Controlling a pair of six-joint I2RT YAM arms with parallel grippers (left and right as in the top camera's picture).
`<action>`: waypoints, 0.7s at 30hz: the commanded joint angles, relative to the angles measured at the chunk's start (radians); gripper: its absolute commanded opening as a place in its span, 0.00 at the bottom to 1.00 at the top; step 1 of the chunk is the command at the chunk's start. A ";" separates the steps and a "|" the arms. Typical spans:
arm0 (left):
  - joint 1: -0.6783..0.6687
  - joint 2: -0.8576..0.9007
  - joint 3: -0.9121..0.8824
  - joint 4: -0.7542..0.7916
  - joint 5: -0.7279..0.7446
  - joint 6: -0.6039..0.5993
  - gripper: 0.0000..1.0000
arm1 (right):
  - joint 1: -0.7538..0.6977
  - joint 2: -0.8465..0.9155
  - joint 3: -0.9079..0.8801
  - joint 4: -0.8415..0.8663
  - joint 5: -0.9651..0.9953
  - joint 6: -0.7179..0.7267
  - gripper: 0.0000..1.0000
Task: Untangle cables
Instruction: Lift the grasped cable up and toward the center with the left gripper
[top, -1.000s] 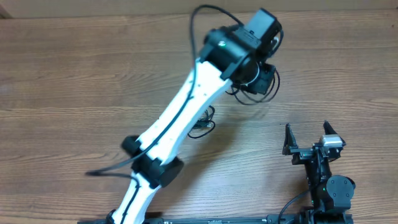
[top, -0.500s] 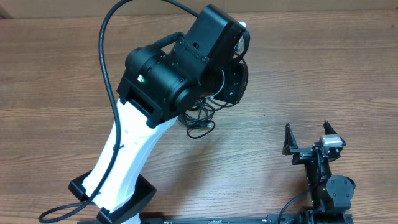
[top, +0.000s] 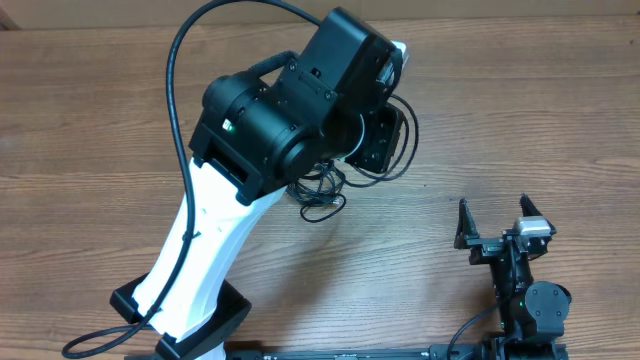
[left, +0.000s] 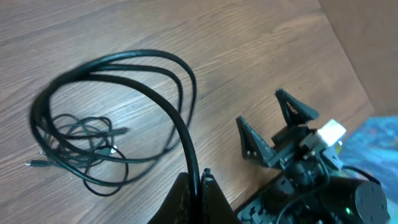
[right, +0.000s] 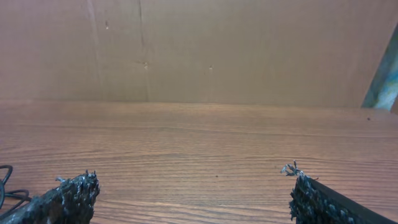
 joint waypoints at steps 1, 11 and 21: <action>0.003 -0.058 -0.029 0.001 0.053 0.050 0.04 | -0.003 -0.010 -0.010 0.007 0.005 0.000 1.00; -0.004 -0.207 -0.195 0.001 0.113 0.038 0.04 | -0.003 -0.010 -0.010 0.009 0.005 0.000 1.00; -0.004 -0.339 -0.245 0.001 0.041 -0.087 0.04 | -0.003 -0.010 -0.010 0.035 -0.621 0.463 1.00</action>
